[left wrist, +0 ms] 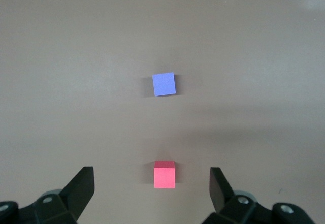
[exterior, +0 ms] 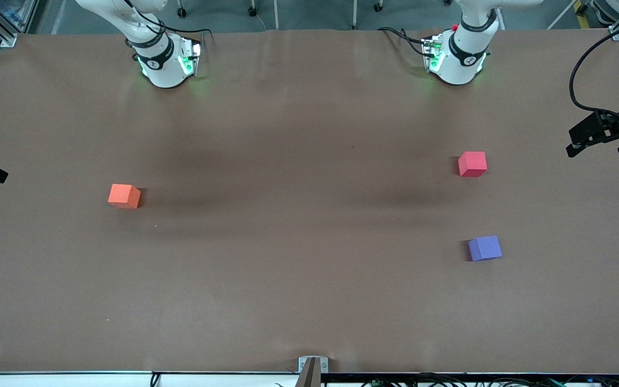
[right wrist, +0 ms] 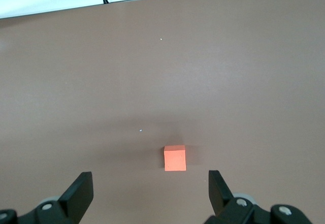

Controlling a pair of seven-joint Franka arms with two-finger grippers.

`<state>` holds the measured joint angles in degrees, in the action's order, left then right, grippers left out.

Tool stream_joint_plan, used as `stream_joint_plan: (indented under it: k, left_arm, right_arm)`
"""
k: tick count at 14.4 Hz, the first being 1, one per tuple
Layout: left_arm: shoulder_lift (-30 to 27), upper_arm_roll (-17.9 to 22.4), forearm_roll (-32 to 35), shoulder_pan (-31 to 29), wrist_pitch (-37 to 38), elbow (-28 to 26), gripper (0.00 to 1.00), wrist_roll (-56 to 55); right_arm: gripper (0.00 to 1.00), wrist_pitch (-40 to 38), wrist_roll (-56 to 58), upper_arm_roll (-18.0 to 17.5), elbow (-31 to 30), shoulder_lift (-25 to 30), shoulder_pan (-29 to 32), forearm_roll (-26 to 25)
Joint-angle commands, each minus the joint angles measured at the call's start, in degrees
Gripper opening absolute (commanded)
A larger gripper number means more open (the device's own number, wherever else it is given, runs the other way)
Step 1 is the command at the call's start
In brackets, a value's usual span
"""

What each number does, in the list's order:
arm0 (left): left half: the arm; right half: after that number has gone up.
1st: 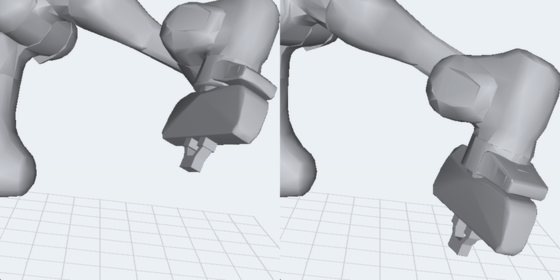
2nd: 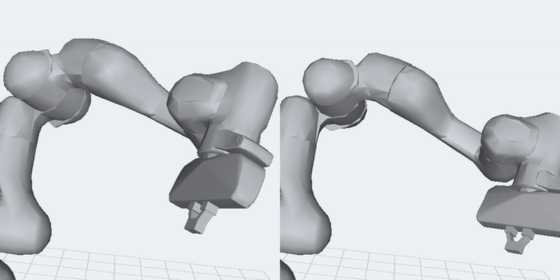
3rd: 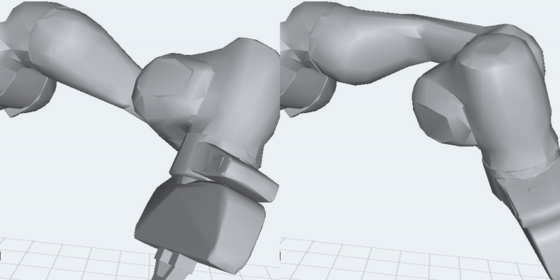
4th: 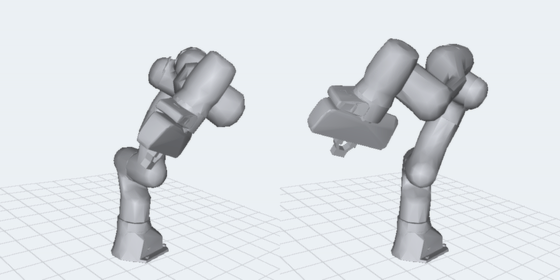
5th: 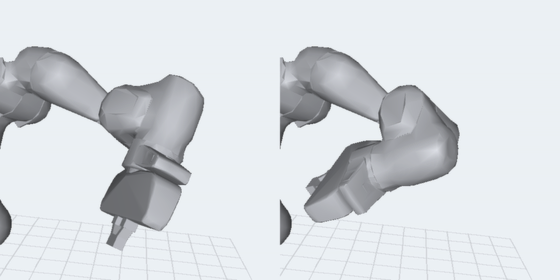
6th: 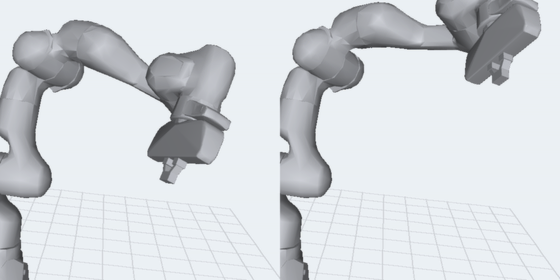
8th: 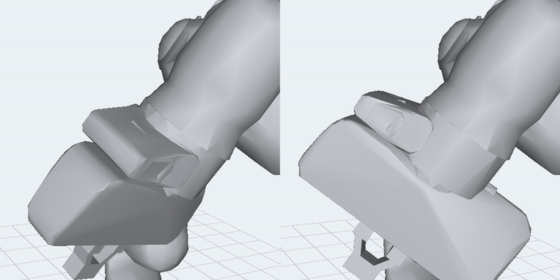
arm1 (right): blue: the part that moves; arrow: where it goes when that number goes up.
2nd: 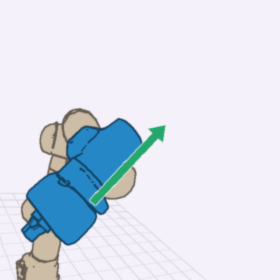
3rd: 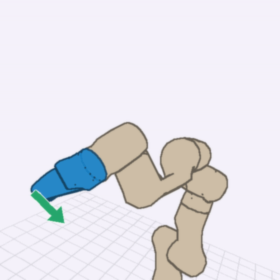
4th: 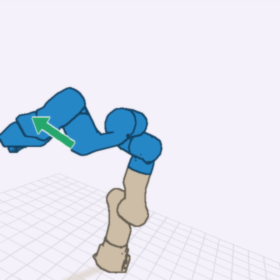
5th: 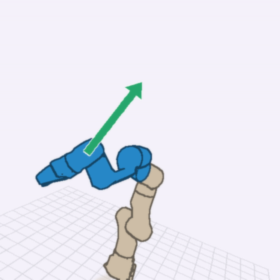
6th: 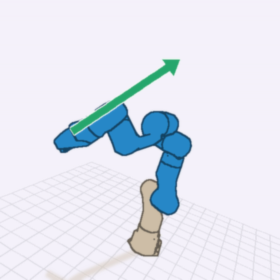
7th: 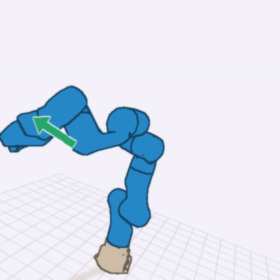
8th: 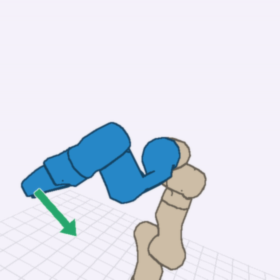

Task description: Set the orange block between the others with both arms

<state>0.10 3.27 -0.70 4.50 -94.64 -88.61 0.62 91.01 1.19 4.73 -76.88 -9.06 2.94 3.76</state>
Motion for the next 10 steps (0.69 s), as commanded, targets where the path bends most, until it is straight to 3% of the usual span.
stream_joint_plan:
  k: [1,8,10]
  left_arm:
    - [-0.28,-0.29,1.13,-0.02,0.33,-0.42,1.0,0.08]
    - [-0.45,-0.64,1.22,-0.02,0.06,-0.6,1.0,-1.25]
    - [-0.54,-0.64,1.22,-0.2,0.06,-0.6,1.0,-1.06]
  right_arm:
    - [1.0,0.84,-0.84,-0.86,-3.19,2.21,0.32,-1.12]
    - [1.0,0.75,-0.93,-0.78,-6.18,2.56,0.14,-2.7]
    - [1.0,2.24,-0.84,-0.69,-9.5,2.12,-0.04,-2.88]
